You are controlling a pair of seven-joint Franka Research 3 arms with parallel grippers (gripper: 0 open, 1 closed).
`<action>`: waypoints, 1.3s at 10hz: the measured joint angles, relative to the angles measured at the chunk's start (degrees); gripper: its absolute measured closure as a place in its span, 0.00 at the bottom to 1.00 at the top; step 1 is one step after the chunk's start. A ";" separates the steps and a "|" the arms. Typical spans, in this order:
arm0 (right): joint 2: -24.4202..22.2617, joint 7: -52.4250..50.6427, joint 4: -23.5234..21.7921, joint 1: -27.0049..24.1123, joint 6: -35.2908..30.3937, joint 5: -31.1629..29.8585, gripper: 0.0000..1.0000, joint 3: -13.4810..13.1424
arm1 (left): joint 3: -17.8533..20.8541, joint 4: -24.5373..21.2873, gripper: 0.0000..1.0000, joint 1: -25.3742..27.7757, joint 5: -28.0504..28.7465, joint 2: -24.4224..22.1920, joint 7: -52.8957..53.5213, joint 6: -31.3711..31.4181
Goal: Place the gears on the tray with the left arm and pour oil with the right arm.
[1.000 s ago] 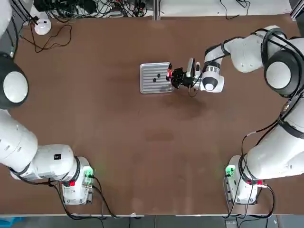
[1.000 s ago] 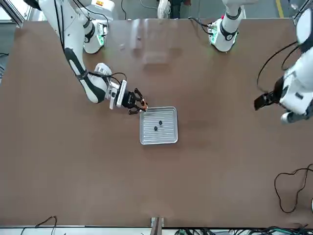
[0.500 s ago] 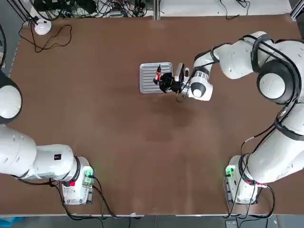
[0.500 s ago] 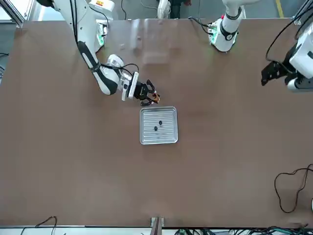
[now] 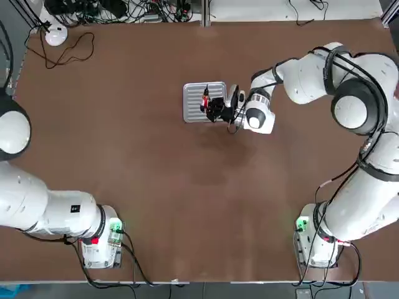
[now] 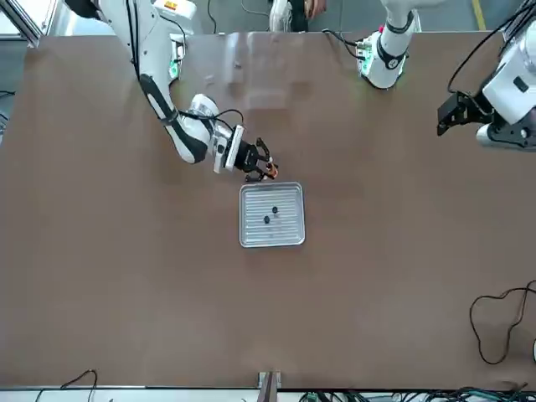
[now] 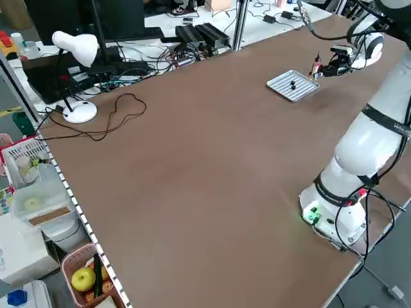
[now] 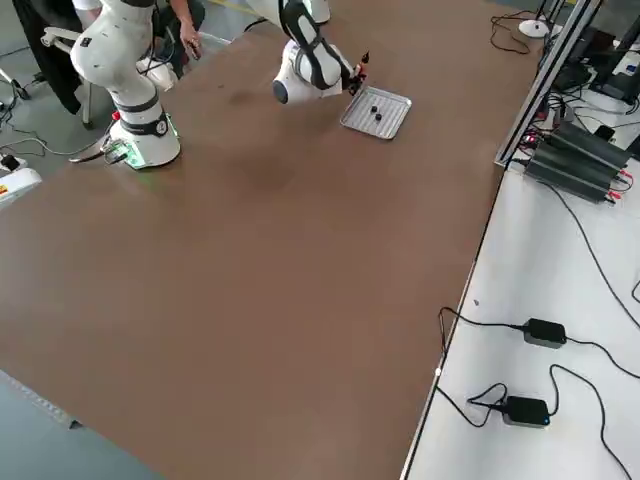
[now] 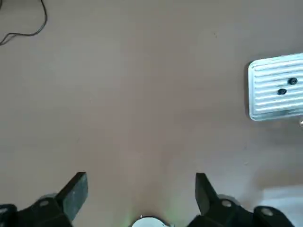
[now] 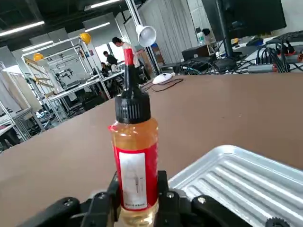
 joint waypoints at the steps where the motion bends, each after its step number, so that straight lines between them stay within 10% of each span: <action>1: 0.67 0.07 1.24 0.62 1.74 0.36 0.67 0.01 | 0.77 0.01 0.00 0.32 -0.04 0.60 0.47 0.41; 13: 5.70 20.54 6.68 5.49 3.71 2.05 0.67 0.17 | 1.58 1.98 0.00 0.83 0.78 1.31 -0.32 3.90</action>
